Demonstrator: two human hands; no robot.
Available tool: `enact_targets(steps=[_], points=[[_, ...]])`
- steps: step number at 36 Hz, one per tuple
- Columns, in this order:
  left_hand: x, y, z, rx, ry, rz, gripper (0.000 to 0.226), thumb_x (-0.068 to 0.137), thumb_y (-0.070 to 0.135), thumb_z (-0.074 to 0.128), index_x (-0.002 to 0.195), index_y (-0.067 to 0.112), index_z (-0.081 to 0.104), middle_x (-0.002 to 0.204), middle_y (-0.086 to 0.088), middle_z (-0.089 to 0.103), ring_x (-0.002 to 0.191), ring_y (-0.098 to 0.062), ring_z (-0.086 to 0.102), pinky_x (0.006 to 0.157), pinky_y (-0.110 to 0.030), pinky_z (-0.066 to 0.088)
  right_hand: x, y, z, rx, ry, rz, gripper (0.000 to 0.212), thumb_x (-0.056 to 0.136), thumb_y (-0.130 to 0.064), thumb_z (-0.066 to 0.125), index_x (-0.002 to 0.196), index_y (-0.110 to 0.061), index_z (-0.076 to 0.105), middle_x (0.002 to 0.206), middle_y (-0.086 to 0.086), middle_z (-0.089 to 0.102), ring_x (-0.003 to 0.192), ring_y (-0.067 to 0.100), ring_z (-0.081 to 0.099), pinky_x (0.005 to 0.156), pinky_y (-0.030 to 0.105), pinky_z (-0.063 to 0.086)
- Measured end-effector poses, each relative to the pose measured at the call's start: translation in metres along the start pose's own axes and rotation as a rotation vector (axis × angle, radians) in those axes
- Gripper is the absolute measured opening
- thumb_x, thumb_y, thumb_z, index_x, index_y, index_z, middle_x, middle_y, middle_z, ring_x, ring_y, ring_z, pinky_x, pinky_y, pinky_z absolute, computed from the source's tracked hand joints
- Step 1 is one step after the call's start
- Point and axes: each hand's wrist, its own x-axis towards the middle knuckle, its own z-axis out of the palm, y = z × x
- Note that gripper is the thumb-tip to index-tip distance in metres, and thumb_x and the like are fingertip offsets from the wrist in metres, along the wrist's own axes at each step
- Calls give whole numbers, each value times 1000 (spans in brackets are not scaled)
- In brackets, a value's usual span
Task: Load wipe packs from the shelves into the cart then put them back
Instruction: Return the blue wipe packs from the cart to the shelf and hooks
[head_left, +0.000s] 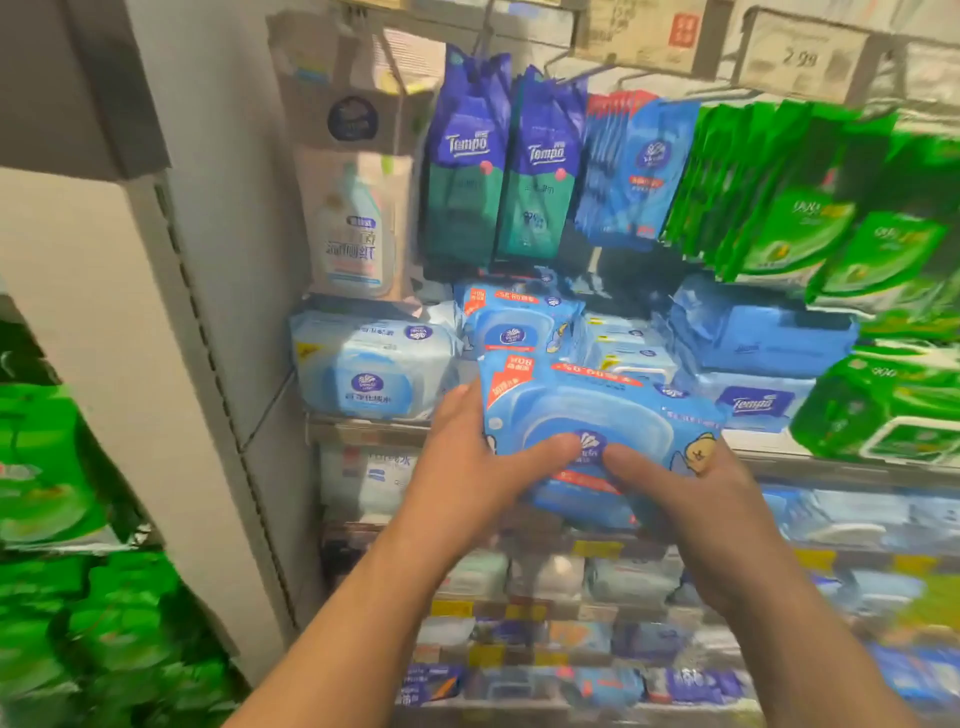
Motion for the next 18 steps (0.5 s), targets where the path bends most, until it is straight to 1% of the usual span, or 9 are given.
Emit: enact_targets(steps=[3,5,8,10,11,13,15,17,18], points=[[25,-10,-4,40,45,49,49,59,67,79,102,46,68,105,19,65,111,-12,62,94,-40,54,21,-2,6,-75,9,-28,72,56,-23,94,121,-14,64,90,3,79,66,16,70,49,27,53],[37,-12,-7,70,59,86,42,62,61,81,100,45,69,101,16,69,104,-9,64,91,-41,54,34,-4,9,-113,11,-39,69,57,-21,92,120,-13,65,84,1,78,62,13,69,49,24,53],[51,-16,-9,108,51,113,34,65,35,90,85,49,66,92,27,72,88,8,67,79,-23,54,53,-3,12,-157,-30,-58,84,58,-18,92,134,-20,56,95,-7,78,74,10,73,56,25,55],[60,-22,-7,114,45,114,44,66,13,91,80,44,64,85,35,70,82,14,66,71,-9,48,65,-1,13,-190,-16,-74,100,63,-7,95,142,-34,39,100,-28,71,88,4,73,66,29,59],[65,-26,-6,124,55,110,47,66,7,90,82,42,63,85,37,70,82,15,66,70,-7,46,70,0,13,-207,-2,-90,99,66,-3,92,140,-36,35,96,-35,68,87,-1,71,66,26,59],[73,-32,-3,117,74,87,47,66,8,88,92,38,64,92,30,72,88,9,69,76,-12,51,80,1,11,-242,2,-121,94,67,1,90,135,-35,37,97,-30,69,83,-4,70,61,17,55],[81,-36,1,111,77,46,48,66,22,84,107,35,64,105,18,74,101,-4,70,90,-29,56,92,1,8,-315,18,-161,87,65,-1,91,130,-35,45,96,-30,68,78,-8,67,58,11,50],[88,-37,6,96,73,22,62,66,35,78,124,35,58,118,10,71,114,-17,66,99,-43,54,104,0,8,-392,33,-204,80,63,-3,92,126,-31,51,91,-27,68,75,-13,63,58,7,46],[92,-36,8,110,77,7,66,66,39,76,129,34,55,122,8,70,116,-18,65,100,-44,53,110,0,8,-426,39,-220,77,62,-4,93,124,-30,53,92,-24,67,74,-15,62,60,5,45]])
